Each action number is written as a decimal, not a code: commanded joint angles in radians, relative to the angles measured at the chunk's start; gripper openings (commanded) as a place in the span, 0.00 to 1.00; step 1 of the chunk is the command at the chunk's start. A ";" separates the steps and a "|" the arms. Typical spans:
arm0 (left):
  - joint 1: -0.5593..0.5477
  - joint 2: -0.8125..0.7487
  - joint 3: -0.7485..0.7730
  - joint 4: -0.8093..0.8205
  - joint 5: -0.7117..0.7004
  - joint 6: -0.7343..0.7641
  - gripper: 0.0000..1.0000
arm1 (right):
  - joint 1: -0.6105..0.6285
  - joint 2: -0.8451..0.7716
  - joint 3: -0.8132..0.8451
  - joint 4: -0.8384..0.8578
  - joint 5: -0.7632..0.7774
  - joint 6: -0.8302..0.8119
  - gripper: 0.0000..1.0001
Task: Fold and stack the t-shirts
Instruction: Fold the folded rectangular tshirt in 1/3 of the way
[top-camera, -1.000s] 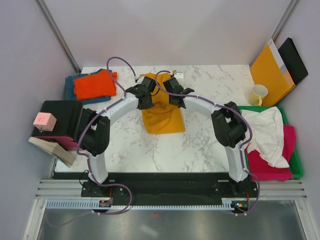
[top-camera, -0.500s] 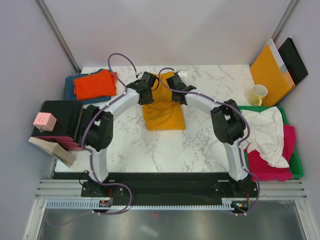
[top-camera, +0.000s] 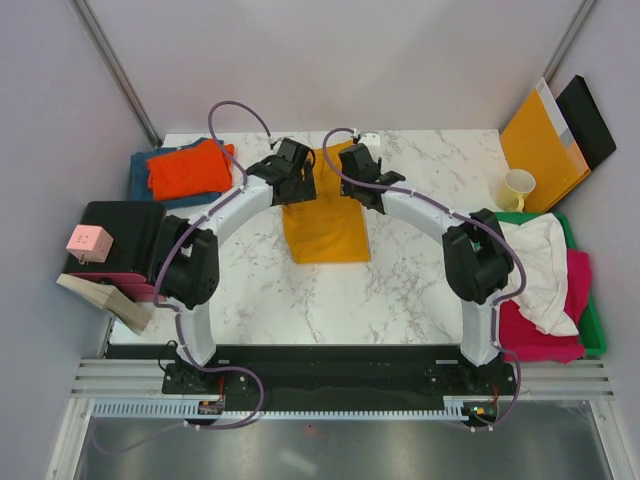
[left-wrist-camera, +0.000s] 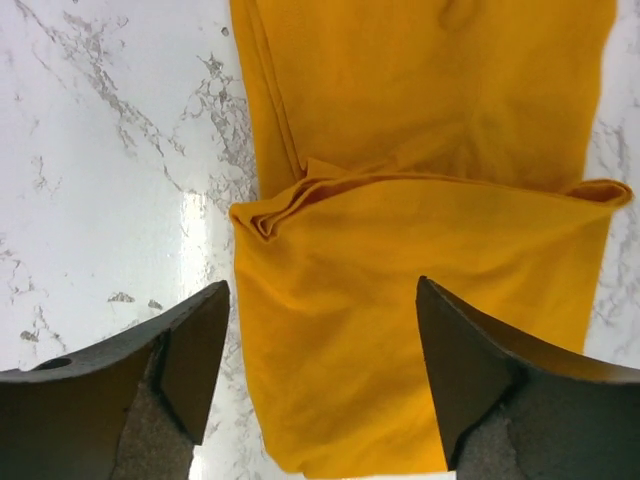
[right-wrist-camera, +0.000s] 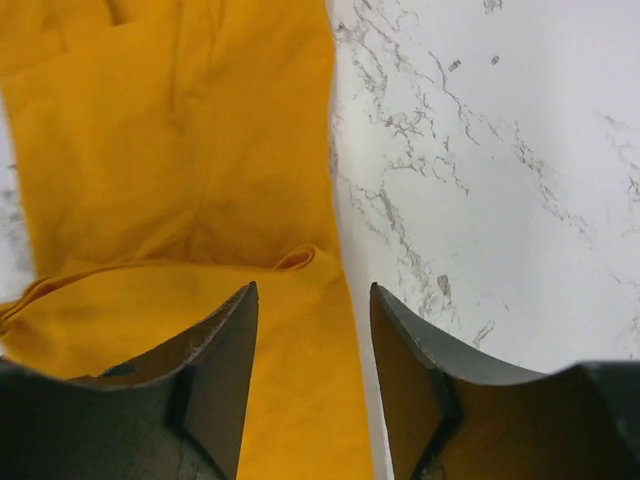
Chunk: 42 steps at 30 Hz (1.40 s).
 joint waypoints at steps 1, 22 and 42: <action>-0.021 -0.133 -0.086 0.026 0.057 -0.063 0.78 | 0.045 -0.171 -0.142 0.049 -0.046 0.041 0.51; -0.149 -0.084 -0.404 0.127 0.228 -0.143 0.60 | 0.095 -0.132 -0.509 0.083 -0.075 0.173 0.37; -0.337 -0.376 -0.720 0.021 0.205 -0.270 0.53 | 0.265 -0.464 -0.891 -0.064 -0.123 0.369 0.33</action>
